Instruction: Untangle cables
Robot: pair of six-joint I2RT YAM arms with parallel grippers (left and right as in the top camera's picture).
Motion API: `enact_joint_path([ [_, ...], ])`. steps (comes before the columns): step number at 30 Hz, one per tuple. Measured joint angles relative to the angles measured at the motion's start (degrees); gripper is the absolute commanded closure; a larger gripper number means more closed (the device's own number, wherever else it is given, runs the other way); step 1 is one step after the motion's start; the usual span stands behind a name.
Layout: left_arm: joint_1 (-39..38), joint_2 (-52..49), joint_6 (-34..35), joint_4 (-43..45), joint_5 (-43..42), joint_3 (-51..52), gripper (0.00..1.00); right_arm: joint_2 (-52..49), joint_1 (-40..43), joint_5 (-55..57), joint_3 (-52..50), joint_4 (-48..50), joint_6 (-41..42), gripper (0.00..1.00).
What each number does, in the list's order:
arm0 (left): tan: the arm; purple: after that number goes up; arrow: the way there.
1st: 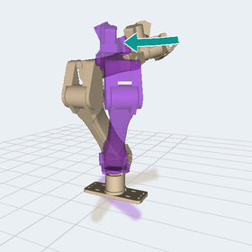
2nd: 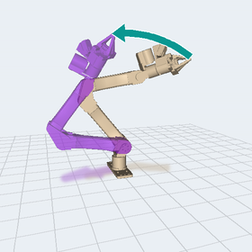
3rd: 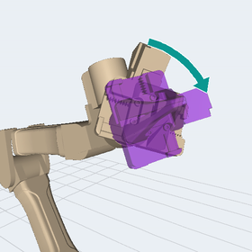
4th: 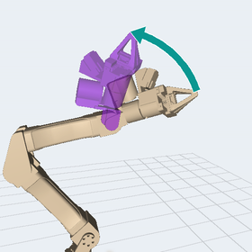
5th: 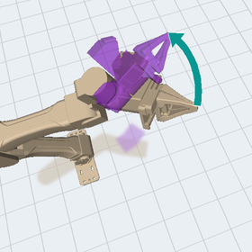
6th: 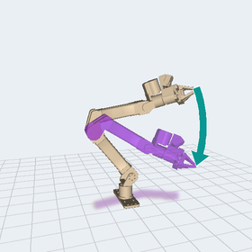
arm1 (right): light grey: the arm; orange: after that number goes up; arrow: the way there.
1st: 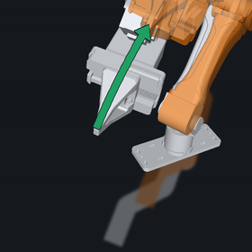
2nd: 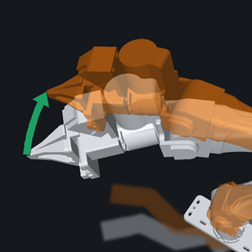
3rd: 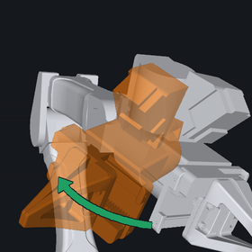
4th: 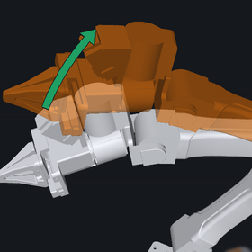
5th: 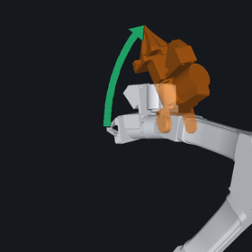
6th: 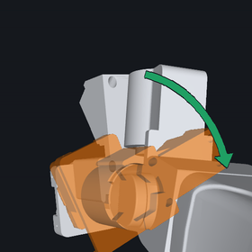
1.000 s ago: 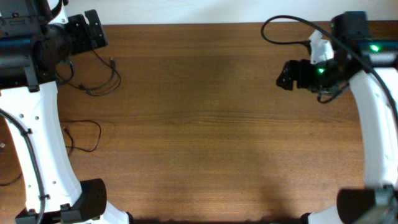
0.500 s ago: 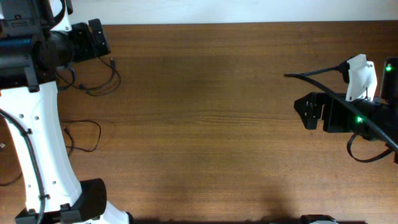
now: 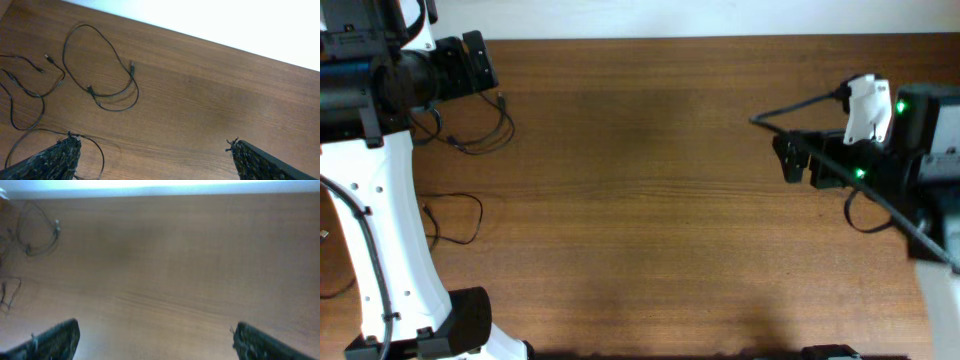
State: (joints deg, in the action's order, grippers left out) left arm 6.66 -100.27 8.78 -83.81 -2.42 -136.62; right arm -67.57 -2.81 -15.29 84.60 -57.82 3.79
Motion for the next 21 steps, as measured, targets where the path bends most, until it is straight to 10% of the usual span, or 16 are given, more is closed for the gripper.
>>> enact_joint_path([
  [13,0.00,0.00,0.00,0.02,-0.20,0.00,0.01,47.58,-3.63,1.16,-56.33,44.13,0.02,0.01],
  [21,0.00,0.00,0.00,-0.02,-0.20,0.00,0.01,61.48,-3.63,2.84,-72.24,56.46,0.00,0.01],
])
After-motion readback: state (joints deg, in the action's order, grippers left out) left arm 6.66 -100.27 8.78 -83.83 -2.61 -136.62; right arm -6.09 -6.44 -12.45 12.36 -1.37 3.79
